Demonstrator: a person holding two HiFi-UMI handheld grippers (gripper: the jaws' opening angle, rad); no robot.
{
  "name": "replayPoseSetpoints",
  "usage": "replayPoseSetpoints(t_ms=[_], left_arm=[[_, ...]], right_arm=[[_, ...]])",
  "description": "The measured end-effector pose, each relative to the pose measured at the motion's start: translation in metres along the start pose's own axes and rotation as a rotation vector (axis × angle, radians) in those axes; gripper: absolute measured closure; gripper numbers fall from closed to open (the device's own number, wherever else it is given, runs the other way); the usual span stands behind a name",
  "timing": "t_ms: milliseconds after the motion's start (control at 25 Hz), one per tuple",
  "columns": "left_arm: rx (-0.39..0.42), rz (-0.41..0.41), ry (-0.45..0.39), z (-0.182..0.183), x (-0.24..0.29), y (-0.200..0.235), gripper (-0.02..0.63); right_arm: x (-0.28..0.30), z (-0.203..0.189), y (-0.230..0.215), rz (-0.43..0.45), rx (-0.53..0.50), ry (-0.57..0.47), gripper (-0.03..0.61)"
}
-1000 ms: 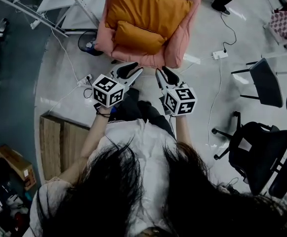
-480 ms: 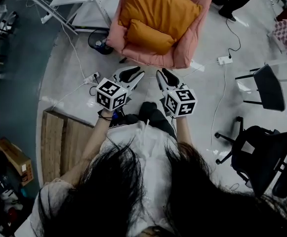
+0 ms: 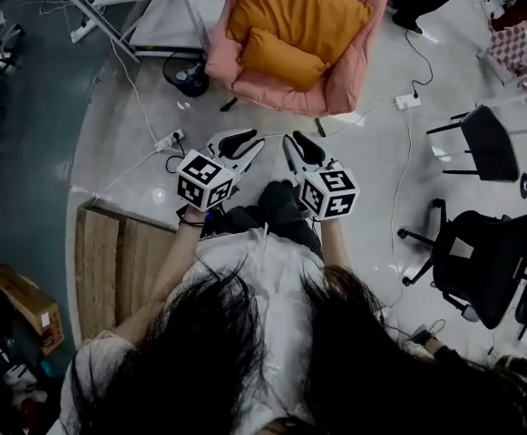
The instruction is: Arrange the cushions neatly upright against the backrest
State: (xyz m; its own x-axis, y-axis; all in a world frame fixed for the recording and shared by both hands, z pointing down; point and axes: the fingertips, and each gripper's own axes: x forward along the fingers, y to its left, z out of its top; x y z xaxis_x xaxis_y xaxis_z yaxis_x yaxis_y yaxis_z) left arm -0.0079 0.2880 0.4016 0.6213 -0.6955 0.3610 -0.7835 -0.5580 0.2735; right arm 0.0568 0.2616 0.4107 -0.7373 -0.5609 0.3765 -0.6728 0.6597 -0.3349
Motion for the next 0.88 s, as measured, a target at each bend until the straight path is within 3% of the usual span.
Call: replayPoseSetpoints(t_ms=[520, 880], left_arm=[[0.061, -0.102, 0.023, -0.019, -0.033, -0.019, 0.509], [0.102, -0.111, 0.019, -0.018, -0.037, -0.021, 0.509]], right_arm=[[-0.024, -0.021, 0.045, -0.078, -0.013, -0.045, 0.511], [-0.028, -0.020, 0.054, -0.083, -0.030, -0.064, 0.512]])
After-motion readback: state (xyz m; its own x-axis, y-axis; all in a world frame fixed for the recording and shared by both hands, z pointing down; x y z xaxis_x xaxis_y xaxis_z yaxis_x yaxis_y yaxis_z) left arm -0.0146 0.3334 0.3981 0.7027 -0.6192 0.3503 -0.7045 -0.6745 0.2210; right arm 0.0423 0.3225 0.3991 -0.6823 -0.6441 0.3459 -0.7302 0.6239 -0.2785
